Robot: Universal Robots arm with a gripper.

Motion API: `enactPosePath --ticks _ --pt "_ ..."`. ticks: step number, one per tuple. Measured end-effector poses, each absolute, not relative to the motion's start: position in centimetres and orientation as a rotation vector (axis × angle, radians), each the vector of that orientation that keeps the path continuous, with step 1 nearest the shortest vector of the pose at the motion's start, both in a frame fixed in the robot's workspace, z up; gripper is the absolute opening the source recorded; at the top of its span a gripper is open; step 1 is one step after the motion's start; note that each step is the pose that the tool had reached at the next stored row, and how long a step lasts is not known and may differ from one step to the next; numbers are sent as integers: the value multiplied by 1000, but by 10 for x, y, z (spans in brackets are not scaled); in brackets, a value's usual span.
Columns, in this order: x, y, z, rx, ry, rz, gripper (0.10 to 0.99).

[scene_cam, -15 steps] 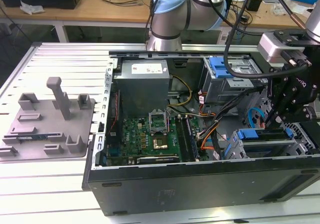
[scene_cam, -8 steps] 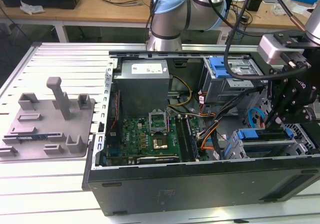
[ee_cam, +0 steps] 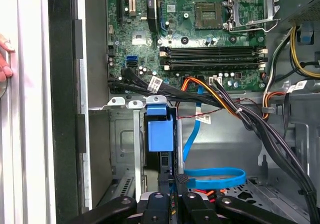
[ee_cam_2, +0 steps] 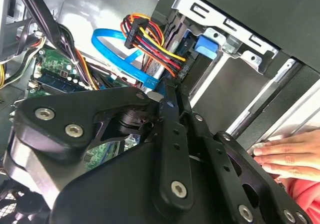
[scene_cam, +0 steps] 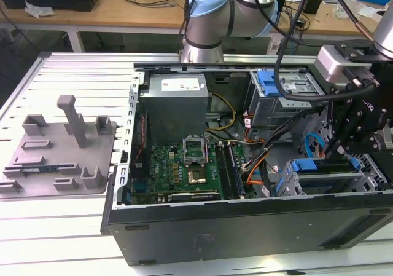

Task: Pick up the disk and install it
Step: 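Insert the second disk wire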

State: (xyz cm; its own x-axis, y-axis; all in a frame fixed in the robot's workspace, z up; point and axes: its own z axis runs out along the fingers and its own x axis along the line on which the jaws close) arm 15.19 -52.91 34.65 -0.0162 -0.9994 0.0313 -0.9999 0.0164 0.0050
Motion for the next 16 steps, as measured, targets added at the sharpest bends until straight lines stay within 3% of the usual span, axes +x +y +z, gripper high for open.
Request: enactPosePath --ticks 14,15,16 --pt "152 -530 339 2187 -2222 26 161" --pt "152 -530 340 2187 -2222 26 169" --pt "152 -530 342 2186 -2221 27 235"
